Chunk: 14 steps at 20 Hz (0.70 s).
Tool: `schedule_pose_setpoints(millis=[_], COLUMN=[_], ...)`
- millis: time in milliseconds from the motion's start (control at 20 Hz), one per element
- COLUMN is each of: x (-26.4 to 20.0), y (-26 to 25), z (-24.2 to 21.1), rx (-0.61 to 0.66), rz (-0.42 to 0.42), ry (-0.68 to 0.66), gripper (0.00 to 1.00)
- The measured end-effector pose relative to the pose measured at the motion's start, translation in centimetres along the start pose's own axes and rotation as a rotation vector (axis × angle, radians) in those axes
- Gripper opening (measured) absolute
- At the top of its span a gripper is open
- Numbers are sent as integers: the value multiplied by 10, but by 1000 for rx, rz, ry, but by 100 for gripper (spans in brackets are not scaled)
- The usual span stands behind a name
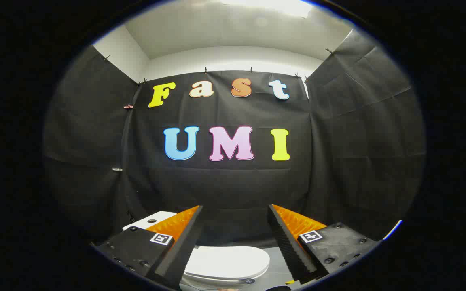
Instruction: Open the toilet lid.
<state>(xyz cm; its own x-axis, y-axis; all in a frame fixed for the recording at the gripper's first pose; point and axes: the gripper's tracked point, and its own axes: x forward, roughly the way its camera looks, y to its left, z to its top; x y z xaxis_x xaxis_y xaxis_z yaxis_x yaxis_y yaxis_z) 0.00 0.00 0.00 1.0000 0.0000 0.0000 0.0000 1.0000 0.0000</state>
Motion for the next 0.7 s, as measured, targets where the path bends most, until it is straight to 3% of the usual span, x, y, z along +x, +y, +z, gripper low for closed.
schedule_pose_setpoints(millis=[700], x=[5], y=[2], z=[-6], rx=[0], rz=[3], ry=[13], gripper=[98])
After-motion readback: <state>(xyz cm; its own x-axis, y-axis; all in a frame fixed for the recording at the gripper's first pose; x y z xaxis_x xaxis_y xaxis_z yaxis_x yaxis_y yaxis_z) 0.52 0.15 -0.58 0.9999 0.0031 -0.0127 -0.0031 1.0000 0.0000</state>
